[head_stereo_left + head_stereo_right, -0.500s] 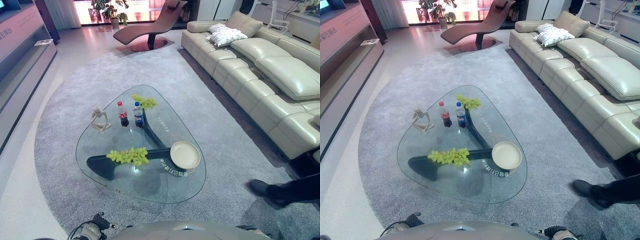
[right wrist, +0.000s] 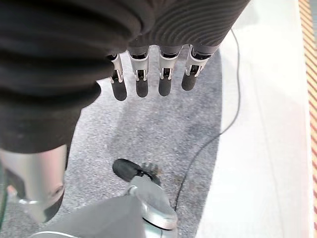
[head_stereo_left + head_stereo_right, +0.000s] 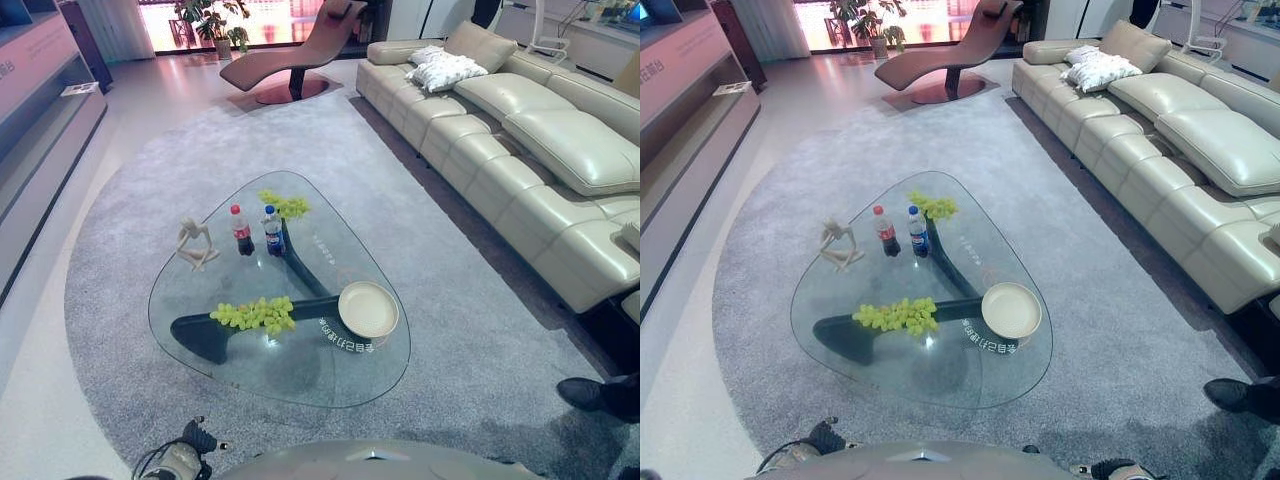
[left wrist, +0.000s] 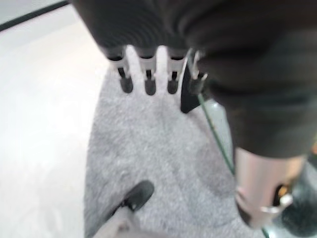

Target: Pick up fruits into the plate

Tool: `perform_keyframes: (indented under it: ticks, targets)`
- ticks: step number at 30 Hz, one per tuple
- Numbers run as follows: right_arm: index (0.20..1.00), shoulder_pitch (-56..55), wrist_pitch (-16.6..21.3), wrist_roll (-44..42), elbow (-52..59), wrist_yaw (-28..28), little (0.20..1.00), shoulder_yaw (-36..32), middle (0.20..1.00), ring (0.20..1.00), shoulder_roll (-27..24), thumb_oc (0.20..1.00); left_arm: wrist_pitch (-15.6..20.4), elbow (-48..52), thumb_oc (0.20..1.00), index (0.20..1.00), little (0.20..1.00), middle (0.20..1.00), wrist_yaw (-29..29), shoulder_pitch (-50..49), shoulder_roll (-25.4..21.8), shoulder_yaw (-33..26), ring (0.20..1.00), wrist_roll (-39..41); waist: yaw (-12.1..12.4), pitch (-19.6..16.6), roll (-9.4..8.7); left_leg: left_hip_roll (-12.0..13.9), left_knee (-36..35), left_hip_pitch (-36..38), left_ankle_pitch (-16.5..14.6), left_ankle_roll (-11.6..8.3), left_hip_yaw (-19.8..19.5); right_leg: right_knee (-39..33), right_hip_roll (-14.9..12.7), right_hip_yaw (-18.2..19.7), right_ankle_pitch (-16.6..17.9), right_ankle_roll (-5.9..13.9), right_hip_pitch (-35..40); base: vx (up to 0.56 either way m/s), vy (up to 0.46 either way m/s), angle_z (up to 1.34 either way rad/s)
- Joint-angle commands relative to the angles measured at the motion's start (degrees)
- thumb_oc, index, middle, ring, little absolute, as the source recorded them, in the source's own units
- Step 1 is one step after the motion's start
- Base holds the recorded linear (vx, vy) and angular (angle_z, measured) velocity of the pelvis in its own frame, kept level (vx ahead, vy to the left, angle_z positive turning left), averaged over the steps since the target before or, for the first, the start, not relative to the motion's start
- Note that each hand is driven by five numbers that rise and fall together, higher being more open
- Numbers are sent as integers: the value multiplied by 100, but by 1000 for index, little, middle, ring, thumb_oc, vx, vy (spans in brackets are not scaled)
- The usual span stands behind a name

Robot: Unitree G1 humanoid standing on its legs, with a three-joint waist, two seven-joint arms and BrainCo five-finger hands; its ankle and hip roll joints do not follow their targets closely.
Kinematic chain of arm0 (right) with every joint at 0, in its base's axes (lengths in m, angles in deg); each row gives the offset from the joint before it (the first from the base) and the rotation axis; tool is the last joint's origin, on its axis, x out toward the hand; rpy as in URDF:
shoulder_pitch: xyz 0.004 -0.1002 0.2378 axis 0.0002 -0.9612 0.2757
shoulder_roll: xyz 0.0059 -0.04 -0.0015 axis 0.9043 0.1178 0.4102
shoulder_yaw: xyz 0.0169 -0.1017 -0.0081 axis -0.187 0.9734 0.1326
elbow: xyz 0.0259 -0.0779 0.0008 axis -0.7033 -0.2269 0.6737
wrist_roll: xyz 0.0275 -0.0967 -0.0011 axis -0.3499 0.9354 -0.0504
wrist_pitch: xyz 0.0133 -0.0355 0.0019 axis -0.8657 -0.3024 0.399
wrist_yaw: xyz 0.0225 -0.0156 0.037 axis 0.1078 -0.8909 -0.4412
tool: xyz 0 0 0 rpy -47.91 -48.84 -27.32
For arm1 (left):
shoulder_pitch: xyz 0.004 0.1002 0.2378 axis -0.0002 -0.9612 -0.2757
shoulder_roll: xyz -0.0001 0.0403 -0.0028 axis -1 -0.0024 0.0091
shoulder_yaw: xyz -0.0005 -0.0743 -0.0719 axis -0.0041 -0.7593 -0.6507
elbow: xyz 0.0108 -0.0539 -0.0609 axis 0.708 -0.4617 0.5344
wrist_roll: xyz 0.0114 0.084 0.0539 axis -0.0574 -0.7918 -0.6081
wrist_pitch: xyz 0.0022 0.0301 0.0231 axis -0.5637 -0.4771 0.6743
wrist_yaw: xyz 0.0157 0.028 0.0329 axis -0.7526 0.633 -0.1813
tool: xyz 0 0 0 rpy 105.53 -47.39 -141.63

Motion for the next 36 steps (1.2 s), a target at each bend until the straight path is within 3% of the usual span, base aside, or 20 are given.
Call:
perform_keyframes:
  ticks: [1,9,12,16,23,27,32,36]
  targets:
    - [1000,545,-26,-160,-240,-69,1000,-65,1000,1000,-253,1000,318,-12,1000,1000,1000,1000,484,691,-335,40,1000,-319,-88,528,51,-238,112,24,-705,305,-170,340,195,156,-622,-77,190,18,36,-3]
    - [1000,760,57,-416,-124,-65,1000,55,1000,1000,-638,1000,270,849,1000,1000,1000,1000,1470,1460,-1150,290,1000,-388,-259,894,230,-247,135,-359,-582,302,-95,453,212,349,-566,-98,-281,-62,54,-8]
    - [1000,727,116,-466,-109,-88,1000,35,1000,1000,-708,1000,196,1172,1000,1000,1000,1000,1687,1683,-1435,97,1000,-82,-291,1014,259,-286,134,-477,-555,316,-132,462,226,426,-535,-104,-405,-61,21,-4]
    - [1000,676,219,-537,-14,-73,1000,89,1000,1000,-766,1000,234,1392,1000,1000,1000,1000,2017,2158,-1838,-11,1000,-313,-358,1215,259,-284,148,-697,-491,293,-111,494,240,480,-493,-121,-626,-100,-14,-3]
    - [1000,844,235,-713,196,-58,1000,143,1000,1000,-925,1000,154,1559,1000,1000,1000,1000,2162,2864,-2389,385,1000,-1257,-501,1558,288,-264,160,-1003,-372,232,-30,602,296,549,-456,-163,-977,-81,8,-4]
    - [1000,1008,420,-845,264,68,1000,172,1000,1000,-1040,1000,107,1447,1000,1000,1000,1000,2123,3336,-2608,674,1000,-1366,-590,1816,267,-275,265,-1282,-321,208,21,731,339,604,-449,-209,-1268,-75,27,-5]
    - [1000,1203,505,-937,396,199,1000,235,1000,1000,-1135,1000,190,988,1000,1000,1000,1000,1947,3905,-2768,1062,1000,-1815,-657,2095,220,-341,361,-1663,-273,220,11,872,408,687,-413,-242,-1676,-70,1,-5]
    - [1000,1439,430,-862,479,143,1000,312,1000,1000,-1296,1000,261,721,1000,1000,1000,1000,1365,4281,-2819,1574,1000,-2028,-728,2341,273,-396,474,-2027,-208,213,-26,1131,441,681,-415,-278,-2122,-54,70,-6]
